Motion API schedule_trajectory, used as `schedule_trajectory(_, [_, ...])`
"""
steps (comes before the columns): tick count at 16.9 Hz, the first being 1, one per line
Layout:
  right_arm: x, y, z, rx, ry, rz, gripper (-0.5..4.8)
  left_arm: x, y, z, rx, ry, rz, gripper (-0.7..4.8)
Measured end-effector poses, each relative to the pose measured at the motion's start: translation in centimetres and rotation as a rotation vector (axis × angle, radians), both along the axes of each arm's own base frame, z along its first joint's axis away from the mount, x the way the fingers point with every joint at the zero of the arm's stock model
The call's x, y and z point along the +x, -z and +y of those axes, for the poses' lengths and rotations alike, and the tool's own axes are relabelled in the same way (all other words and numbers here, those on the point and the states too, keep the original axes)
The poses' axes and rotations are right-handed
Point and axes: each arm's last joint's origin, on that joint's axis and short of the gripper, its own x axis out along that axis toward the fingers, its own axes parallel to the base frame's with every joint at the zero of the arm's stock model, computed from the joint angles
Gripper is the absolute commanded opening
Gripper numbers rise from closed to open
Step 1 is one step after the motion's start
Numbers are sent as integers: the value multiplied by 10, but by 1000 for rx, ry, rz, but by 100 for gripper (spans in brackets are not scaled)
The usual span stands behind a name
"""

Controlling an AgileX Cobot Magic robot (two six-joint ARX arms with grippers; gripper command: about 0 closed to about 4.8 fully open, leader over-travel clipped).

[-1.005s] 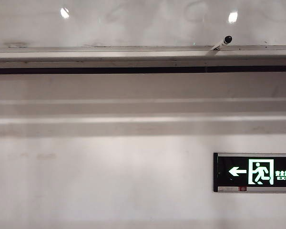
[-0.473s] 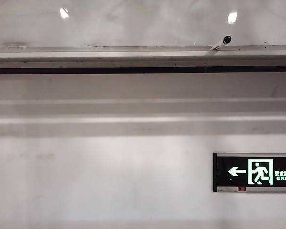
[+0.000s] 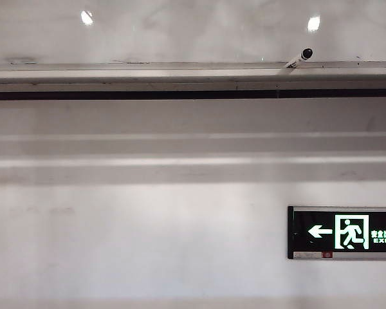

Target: Wipe the whiteboard clean using the black magnetic whiteboard eraser attached to the whiteboard.

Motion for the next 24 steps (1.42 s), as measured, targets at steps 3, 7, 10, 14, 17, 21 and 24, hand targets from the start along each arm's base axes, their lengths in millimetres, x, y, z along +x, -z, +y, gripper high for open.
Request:
schedule_trajectory(3, [-3, -6, -9, 79, 108, -52, 20, 0, 0, 0, 0, 0, 0, -6])
schedule_trajectory(7, [-1, -4, -13, 35, 42, -32, 149, 0, 0, 0, 0, 0, 3, -6])
schedule_trajectory(10, [4, 0, -18, 22, -19, 1, 160, 0, 1, 0, 1, 0, 7, -6])
schedule_trajectory(14, [8, 3, -19, 26, -37, 18, 276, 0, 1, 0, 1, 0, 7, -6])
schedule_trajectory(17, [9, 4, -19, 23, -47, 20, 338, 0, 1, 0, 1, 0, 7, -6])
schedule_trajectory(21, [9, 3, -19, 23, -51, 16, 338, 0, 1, 0, 1, 0, 7, -6])
schedule_trajectory(24, [-2, -5, -20, 30, -55, -13, 191, 0, 1, 0, 1, 0, 7, -6])
